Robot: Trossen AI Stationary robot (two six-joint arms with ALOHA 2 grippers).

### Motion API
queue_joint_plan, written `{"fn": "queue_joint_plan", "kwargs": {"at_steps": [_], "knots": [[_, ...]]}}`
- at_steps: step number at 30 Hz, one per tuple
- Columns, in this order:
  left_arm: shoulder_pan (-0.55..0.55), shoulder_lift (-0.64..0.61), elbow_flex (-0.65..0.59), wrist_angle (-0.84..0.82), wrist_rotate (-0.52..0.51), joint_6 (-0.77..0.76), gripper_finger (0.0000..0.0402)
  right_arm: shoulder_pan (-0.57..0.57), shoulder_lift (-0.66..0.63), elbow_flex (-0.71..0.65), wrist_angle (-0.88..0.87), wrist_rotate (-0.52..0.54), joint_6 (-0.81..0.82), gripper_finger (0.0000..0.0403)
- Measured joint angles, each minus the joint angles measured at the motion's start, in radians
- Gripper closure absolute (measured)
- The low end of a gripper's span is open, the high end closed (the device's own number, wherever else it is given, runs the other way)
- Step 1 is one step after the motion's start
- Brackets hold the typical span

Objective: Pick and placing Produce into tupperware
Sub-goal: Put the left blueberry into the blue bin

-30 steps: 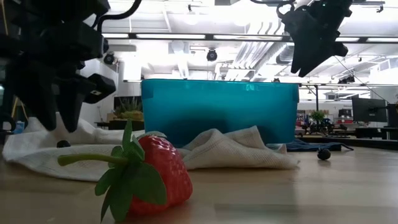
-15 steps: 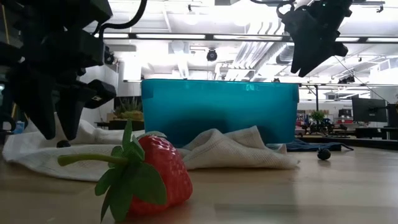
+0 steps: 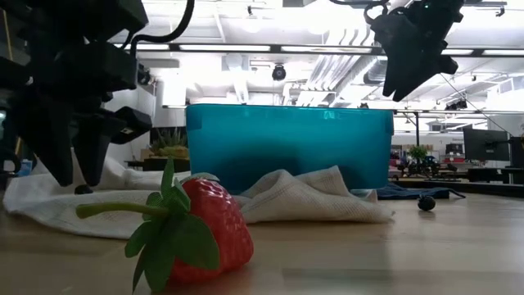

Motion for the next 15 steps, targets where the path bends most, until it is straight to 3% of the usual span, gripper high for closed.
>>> {"fn": "queue_joint_plan", "kwargs": {"at_steps": [15], "knots": [[0.000, 0.032, 0.001, 0.015, -0.002, 0.011, 0.0291, 0.000, 0.000, 0.000, 0.000, 0.000, 0.000, 0.0269]]}}
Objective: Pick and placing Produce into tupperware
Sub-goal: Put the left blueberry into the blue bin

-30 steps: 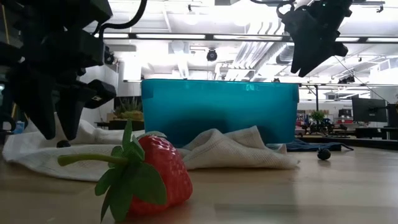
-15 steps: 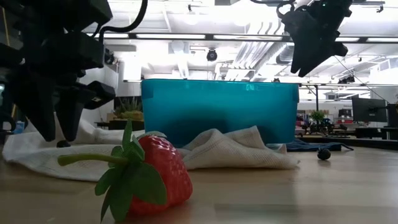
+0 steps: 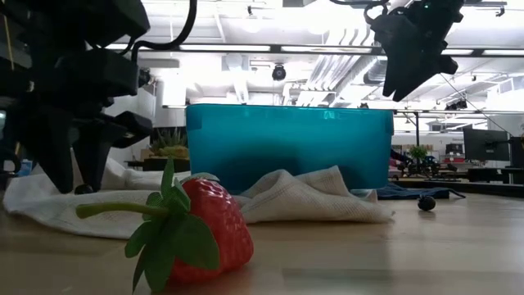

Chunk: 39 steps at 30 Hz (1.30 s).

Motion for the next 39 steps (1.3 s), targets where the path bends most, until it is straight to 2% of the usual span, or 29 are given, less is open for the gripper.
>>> {"fn": "queue_joint_plan", "kwargs": {"at_steps": [39], "knots": [[0.000, 0.028, 0.000, 0.029, 0.011, -0.009, 0.0291, 0.000, 0.000, 0.000, 0.000, 0.008, -0.005, 0.0269]]}}
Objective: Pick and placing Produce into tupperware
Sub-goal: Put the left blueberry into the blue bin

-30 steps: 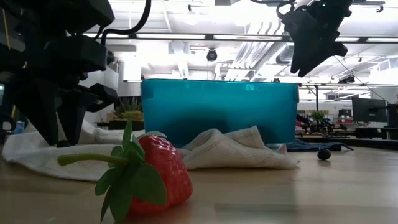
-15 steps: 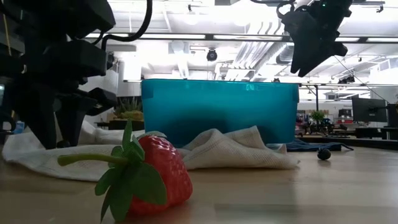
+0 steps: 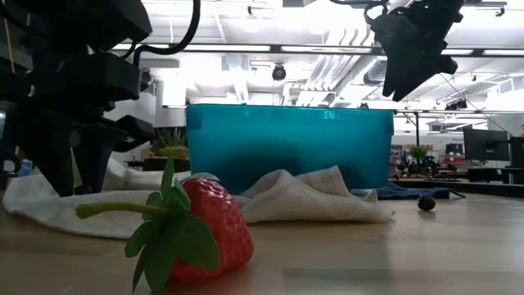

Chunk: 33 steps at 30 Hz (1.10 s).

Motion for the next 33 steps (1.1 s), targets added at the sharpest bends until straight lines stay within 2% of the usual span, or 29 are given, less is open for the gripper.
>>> {"fn": "queue_joint_plan", "kwargs": {"at_steps": [8, 19, 28, 33], "knots": [[0.000, 0.000, 0.000, 0.000, 0.000, -0.003, 0.0295, 0.000, 0.000, 0.000, 0.000, 0.013, 0.000, 0.0269], [0.000, 0.000, 0.000, 0.000, 0.000, -0.020, 0.0364, 0.000, 0.000, 0.000, 0.000, 0.013, 0.000, 0.0269], [0.000, 0.000, 0.000, 0.000, 0.000, -0.026, 0.0351, 0.000, 0.000, 0.000, 0.000, 0.013, 0.000, 0.0269], [0.000, 0.000, 0.004, -0.004, 0.000, -0.026, 0.0360, 0.000, 0.000, 0.000, 0.000, 0.014, 0.000, 0.0269]]}}
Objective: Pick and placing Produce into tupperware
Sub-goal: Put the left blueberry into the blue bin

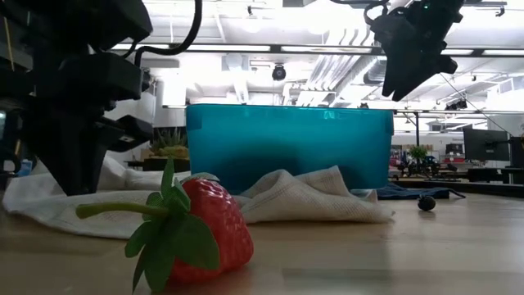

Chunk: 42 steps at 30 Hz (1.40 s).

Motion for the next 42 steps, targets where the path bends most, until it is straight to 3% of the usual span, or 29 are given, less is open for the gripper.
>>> {"fn": "queue_joint_plan", "kwargs": {"at_steps": [17, 27, 42], "knots": [[0.000, 0.000, 0.096, -0.029, -0.002, 0.004, 0.0358, 0.000, 0.000, 0.000, 0.000, 0.001, 0.000, 0.0269], [0.001, 0.000, 0.159, -0.111, -0.080, 0.000, 0.0358, 0.000, 0.000, 0.000, 0.000, 0.002, 0.000, 0.0269], [0.045, -0.003, 0.170, -0.124, -0.102, -0.068, 0.0358, 0.000, 0.000, 0.000, 0.000, 0.002, -0.011, 0.0269]]}}
